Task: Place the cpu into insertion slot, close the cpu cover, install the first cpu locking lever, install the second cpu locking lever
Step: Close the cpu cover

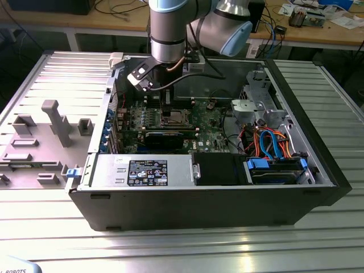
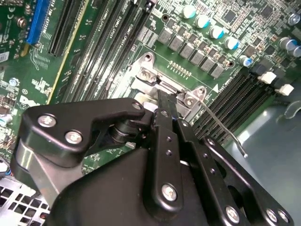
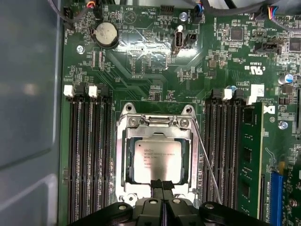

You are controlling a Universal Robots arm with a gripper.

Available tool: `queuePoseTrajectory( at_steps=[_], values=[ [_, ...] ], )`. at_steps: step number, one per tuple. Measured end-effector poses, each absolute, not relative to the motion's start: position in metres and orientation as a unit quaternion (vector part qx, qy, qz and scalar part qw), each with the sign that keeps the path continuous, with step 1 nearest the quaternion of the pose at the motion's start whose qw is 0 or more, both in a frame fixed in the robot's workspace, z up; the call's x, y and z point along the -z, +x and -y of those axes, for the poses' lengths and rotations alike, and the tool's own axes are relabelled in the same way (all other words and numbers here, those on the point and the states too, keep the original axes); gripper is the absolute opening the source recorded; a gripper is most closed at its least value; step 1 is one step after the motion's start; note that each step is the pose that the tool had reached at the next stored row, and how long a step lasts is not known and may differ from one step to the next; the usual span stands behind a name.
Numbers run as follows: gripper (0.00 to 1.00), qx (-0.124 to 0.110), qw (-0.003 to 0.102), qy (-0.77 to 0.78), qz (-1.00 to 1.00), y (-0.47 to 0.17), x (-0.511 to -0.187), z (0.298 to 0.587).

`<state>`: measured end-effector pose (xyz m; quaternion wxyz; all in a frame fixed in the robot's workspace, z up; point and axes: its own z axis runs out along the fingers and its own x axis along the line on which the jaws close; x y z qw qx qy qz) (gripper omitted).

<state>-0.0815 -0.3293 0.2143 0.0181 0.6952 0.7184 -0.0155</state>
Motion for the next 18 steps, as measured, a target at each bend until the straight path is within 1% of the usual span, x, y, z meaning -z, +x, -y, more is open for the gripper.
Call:
queuePoseTrajectory(
  at_steps=[4,18],
  values=[
    [0.11,0.016,0.018,0.695,-0.718,-0.071,-0.214,0.329],
    [0.11,0.016,0.018,0.695,-0.718,-0.066,-0.214,0.329]
  ],
)
